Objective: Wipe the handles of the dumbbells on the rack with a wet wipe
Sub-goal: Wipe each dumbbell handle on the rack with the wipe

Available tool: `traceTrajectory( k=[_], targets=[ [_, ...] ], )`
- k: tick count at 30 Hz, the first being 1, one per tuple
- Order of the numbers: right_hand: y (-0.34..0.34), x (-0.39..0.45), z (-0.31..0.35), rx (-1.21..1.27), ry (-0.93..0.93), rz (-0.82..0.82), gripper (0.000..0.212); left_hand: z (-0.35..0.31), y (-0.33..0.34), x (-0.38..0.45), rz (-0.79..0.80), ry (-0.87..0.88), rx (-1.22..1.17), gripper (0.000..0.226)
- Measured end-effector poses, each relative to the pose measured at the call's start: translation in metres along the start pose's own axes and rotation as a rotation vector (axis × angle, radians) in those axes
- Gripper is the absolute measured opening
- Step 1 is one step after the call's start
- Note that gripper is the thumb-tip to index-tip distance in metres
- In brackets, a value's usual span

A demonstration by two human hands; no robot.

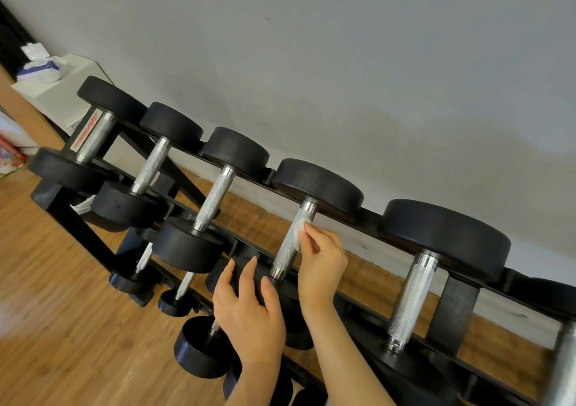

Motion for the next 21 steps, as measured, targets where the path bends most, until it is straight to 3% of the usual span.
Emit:
traceTrajectory(
  k=[11, 21],
  targets=[
    [-0.003, -0.004, 0.004, -0.012, -0.048, 0.072, 0.023, 0.000, 0.001, 0.000, -0.029, 0.022, -0.016, 0.048],
    [0.001, 0.016, 0.007, -0.268, -0.285, 0.190, 0.017, 0.001, 0.002, -0.001, -0.018, 0.024, -0.022, 0.045]
  ],
)
Point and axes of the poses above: each hand's wrist, its own x-axis towards the middle knuckle, its own y-axis out of the palm, z = x × y, the point moved 2 cm from there along x, towards the middle knuckle, and after that the axes turned 8 degrees about -y, right-handed, at the moved point
